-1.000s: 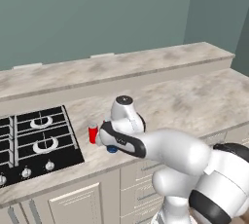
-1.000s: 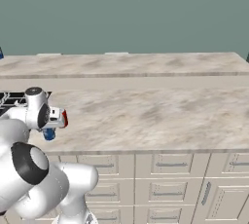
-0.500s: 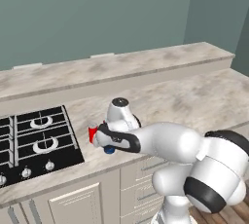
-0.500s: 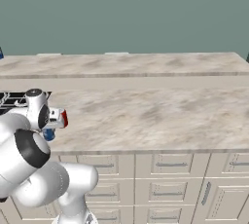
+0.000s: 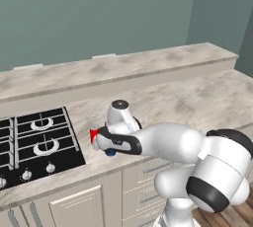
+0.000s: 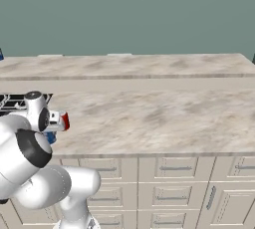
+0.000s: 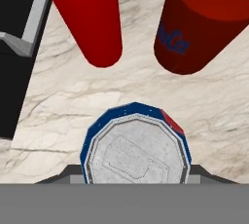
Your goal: Four empty soda cans are scattered around the kitchen. Gather all the cans and cluster them next to the stove for recycling.
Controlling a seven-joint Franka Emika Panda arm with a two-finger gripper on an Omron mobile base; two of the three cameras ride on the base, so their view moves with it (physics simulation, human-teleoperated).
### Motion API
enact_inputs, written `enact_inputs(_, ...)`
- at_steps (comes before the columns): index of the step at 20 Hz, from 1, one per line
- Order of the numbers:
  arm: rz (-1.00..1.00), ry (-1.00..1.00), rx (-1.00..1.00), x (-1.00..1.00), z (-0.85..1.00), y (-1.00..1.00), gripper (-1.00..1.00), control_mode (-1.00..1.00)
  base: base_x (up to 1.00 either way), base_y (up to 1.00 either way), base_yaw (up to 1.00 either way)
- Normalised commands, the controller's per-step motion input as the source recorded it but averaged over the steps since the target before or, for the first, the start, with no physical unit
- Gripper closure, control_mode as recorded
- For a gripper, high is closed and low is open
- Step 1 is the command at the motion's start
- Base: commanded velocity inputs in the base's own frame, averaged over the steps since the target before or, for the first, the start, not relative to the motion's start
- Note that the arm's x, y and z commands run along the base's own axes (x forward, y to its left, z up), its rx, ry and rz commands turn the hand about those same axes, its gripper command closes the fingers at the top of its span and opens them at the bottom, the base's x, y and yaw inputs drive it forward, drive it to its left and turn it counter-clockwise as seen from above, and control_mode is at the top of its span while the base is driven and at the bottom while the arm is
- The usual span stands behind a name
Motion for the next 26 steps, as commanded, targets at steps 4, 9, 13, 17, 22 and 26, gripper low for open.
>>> enact_inputs(4,0.0,-0.05,0.0,0.0,-0.06,0.0,1.0,-1.0,0.0,0.0,0.0)
enact_inputs(9,0.0,-0.02,0.0,-0.02,-0.13,0.01,1.0,-1.0,0.0,0.0,0.0)
enact_inputs(13,0.0,0.0,0.0,-0.08,-0.16,0.0,1.0,-1.0,0.0,0.0,0.0)
enact_inputs(17,0.0,0.0,0.0,-0.14,-0.18,0.0,-1.0,-1.0,0.0,0.0,0.0)
enact_inputs(22,0.0,0.0,0.0,-0.12,-0.12,0.0,-1.0,-1.0,0.0,0.0,0.0)
enact_inputs(26,0.0,0.0,0.0,-0.14,-0.03,-0.01,-1.0,-1.0,0.0,0.0,0.0)
